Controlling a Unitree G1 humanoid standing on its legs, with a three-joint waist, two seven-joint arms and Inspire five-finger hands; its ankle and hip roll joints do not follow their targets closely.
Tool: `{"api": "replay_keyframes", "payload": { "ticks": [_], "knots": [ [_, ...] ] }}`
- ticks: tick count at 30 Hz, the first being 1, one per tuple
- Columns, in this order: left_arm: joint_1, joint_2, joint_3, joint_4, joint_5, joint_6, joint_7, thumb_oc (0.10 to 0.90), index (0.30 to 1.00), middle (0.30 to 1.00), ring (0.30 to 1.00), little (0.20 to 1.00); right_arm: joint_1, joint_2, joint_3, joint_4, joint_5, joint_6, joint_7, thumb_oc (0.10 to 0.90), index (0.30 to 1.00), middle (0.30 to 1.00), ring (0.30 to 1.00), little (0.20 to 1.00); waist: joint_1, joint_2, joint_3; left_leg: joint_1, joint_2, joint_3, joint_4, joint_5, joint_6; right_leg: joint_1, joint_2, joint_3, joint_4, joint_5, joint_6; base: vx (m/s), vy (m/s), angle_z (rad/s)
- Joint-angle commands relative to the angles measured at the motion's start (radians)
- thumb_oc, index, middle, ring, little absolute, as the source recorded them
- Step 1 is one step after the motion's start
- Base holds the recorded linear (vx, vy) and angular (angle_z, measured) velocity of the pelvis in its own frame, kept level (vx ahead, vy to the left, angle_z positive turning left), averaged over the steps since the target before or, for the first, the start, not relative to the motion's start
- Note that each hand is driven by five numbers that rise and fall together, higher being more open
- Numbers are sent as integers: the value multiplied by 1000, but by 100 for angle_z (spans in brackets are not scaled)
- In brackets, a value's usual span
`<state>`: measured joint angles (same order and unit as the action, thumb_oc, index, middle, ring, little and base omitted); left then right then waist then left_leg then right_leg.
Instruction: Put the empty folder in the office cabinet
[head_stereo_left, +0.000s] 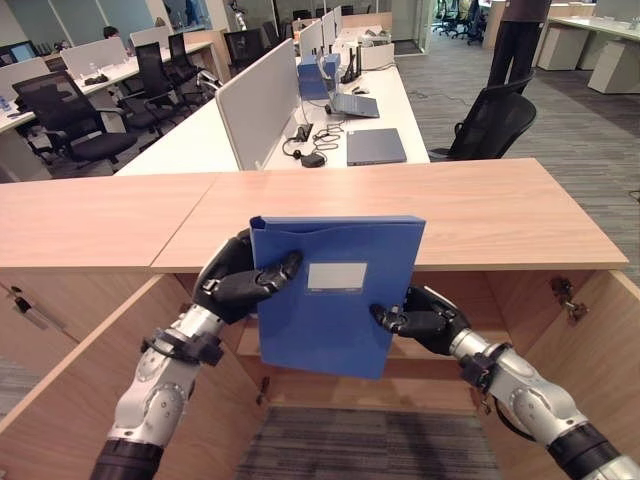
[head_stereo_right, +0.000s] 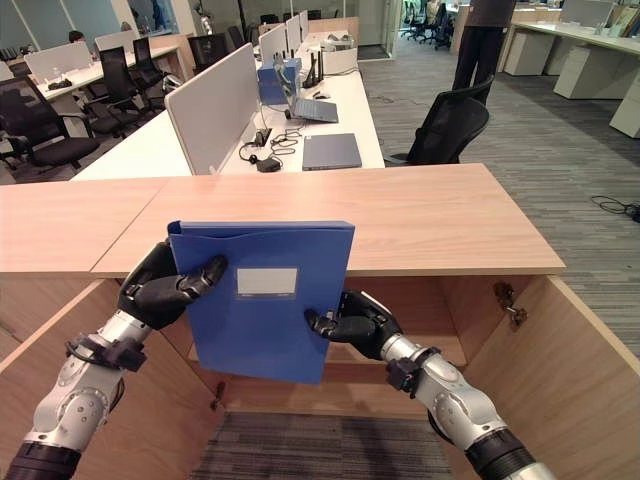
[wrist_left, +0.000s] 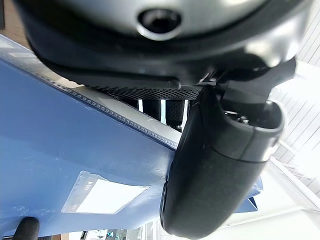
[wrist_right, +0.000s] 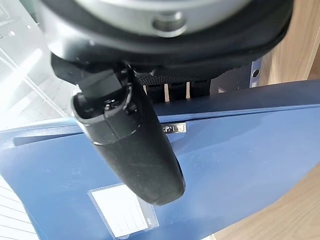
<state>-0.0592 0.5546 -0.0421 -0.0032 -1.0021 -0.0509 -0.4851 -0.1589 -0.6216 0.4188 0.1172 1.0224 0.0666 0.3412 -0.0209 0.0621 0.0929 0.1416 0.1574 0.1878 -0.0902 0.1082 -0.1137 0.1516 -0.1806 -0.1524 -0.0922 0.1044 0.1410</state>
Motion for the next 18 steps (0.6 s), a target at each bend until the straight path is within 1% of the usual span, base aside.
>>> {"api": "replay_keyframes", "payload": {
  "ticks": [1, 12, 13, 14, 15, 16, 17, 18],
  "knots": [
    [-248, -127, -190, -142, -98, -47, -95, 400, 300, 300, 300, 300, -278, 278, 132, -340, 103, -79, 229, 400, 300, 300, 300, 300, -4, -34, -24, 71, 18, 12, 3, -104, -43, 38, -25, 40, 61, -166, 42, 0, 0, 0],
    [-237, -116, -180, -138, -77, -58, -92, 402, 302, 302, 302, 302, -259, 234, 151, -318, 74, -51, 249, 400, 300, 300, 300, 300, -3, -37, -23, 66, 18, 10, 3, -102, -44, 38, -24, 38, 58, -165, 43, 0, 0, 0],
    [-237, -117, -180, -138, -77, -58, -92, 499, 448, 448, 448, 448, -259, 234, 151, -318, 74, -51, 249, 400, 300, 300, 300, 300, -3, -37, -24, 66, 18, 10, 3, -102, -44, 38, -24, 38, 58, -165, 43, 0, 0, 0],
    [-235, -115, -177, -138, -74, -61, -90, 682, 724, 724, 724, 724, -258, 226, 152, -315, 71, -48, 251, 400, 300, 300, 300, 300, -2, -37, -23, 66, 17, 9, 3, -103, -44, 37, -24, 38, 58, -164, 43, 0, 0, 0],
    [-229, -114, -173, -137, -70, -63, -90, 800, 900, 900, 900, 900, -252, 216, 152, -312, 65, -44, 254, 400, 300, 300, 300, 300, -2, -38, -23, 65, 17, 9, 3, -102, -44, 37, -24, 37, 57, -164, 43, 0, 0, 0],
    [-224, -114, -169, -137, -65, -66, -85, 800, 900, 900, 900, 900, -245, 206, 151, -310, 57, -38, 256, 400, 300, 300, 300, 300, -2, -38, -23, 65, 17, 9, 3, -102, -44, 37, -24, 37, 57, -165, 43, 0, 0, 0],
    [-209, -111, -154, -132, -50, -85, -64, 800, 900, 900, 900, 900, -221, 178, 148, -295, 47, -24, 257, 400, 300, 300, 300, 300, -1, -39, -23, 64, 17, 9, 3, -101, -44, 37, -24, 36, 56, -164, 43, 0, 0, 0],
    [-209, -111, -155, -132, -49, -85, -64, 800, 900, 900, 900, 900, -220, 178, 148, -295, 46, -24, 257, 400, 300, 300, 300, 300, -1, -39, -24, 65, 17, 9, 3, -101, -44, 38, -24, 35, 56, -164, 43, 0, 0, 0]
  ]
}}
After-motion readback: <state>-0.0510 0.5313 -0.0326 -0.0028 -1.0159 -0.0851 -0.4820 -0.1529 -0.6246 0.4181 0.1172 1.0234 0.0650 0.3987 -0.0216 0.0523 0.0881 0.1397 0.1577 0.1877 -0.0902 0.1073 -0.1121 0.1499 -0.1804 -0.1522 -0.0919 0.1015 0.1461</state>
